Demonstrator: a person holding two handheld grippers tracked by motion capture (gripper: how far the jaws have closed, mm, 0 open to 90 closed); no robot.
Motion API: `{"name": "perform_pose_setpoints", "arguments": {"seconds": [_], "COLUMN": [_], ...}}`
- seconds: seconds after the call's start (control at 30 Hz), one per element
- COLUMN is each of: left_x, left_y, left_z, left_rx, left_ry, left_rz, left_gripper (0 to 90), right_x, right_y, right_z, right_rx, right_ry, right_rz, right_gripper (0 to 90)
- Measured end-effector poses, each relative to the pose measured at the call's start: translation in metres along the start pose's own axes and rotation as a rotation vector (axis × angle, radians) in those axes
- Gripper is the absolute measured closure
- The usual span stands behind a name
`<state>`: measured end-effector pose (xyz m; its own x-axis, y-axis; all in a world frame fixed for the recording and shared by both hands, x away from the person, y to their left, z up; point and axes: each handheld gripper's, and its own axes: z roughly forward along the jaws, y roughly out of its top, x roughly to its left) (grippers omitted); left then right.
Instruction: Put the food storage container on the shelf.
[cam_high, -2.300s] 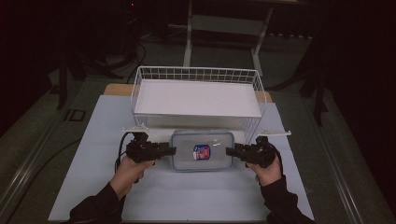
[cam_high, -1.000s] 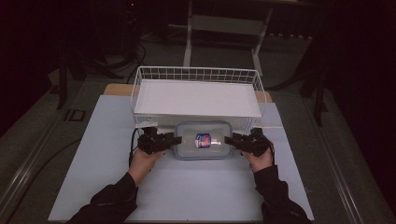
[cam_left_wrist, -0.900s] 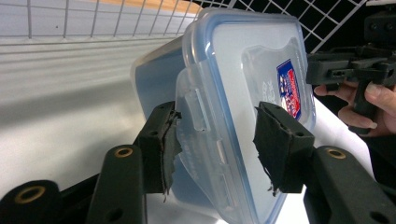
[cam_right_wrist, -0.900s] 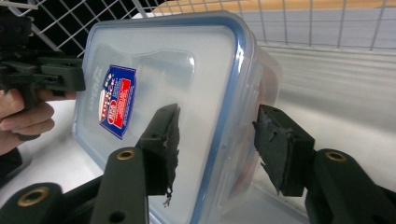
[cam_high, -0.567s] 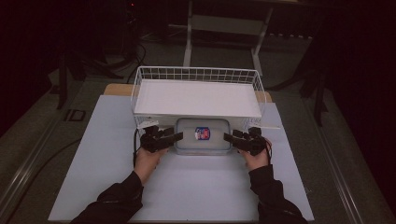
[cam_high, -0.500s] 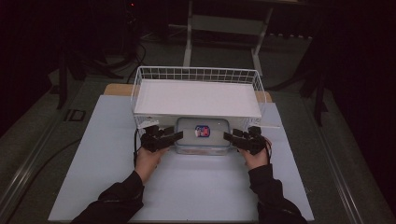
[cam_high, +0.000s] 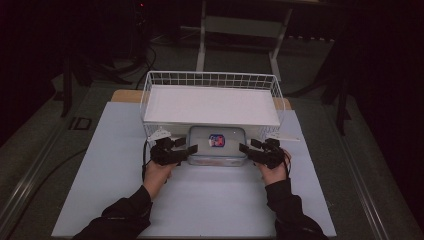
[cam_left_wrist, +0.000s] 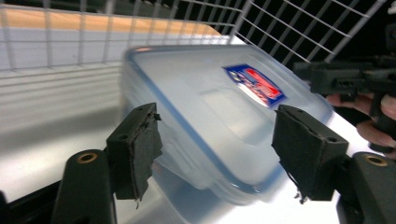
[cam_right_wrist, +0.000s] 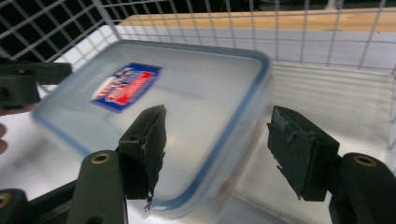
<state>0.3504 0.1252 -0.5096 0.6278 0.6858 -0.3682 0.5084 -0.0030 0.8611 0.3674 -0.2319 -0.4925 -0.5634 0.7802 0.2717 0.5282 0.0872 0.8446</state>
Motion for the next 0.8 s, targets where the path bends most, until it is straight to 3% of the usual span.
{"name": "perform_pose_setpoints", "arguments": {"seconds": [0.07, 0.17, 0.3, 0.33, 0.4, 0.5, 0.6, 0.7, 0.8], "left_x": [-0.002, -0.008, -0.018, -0.022, -0.027, -0.034, -0.039, -0.041, -0.044], "left_y": [0.000, -0.002, -0.007, -0.009, -0.012, -0.018, -0.022, -0.026, -0.031], "left_z": [-0.002, -0.009, -0.017, -0.020, -0.026, -0.040, -0.052, -0.060, -0.066], "left_rx": [0.001, 0.005, 0.051, 0.069, 0.088, 0.079, 0.081, 0.084, 0.073], "left_ry": [0.002, -0.034, -0.056, -0.082, -0.101, -0.097, -0.063, -0.047, -0.048], "left_rz": [0.002, 0.004, 0.043, 0.044, 0.057, 0.071, 0.102, 0.094, 0.091], "left_gripper": [28.1, 21.7, 14.0, 13.9, 0.2, 0.1, 0.1, 0.0, 0.0], "right_x": [0.001, 0.009, 0.023, 0.026, 0.039, 0.047, 0.056, 0.064, 0.070], "right_y": [0.000, 0.001, 0.000, 0.000, -0.002, -0.004, -0.009, -0.015, -0.021], "right_z": [-0.002, -0.014, -0.024, -0.026, -0.033, -0.035, -0.035, -0.032, -0.026], "right_rx": [-0.004, -0.010, -0.021, -0.023, -0.027, -0.016, -0.005, 0.017, 0.060], "right_ry": [0.012, 0.017, 0.032, 0.040, 0.080, 0.109, 0.129, 0.141, 0.150], "right_rz": [-0.004, -0.031, -0.073, -0.078, -0.089, -0.103, -0.112, -0.128, -0.151], "right_gripper": [36.5, 36.5, 37.2, 37.3, 39.8, 42.1, 46.0, 51.8, 68.1]}}
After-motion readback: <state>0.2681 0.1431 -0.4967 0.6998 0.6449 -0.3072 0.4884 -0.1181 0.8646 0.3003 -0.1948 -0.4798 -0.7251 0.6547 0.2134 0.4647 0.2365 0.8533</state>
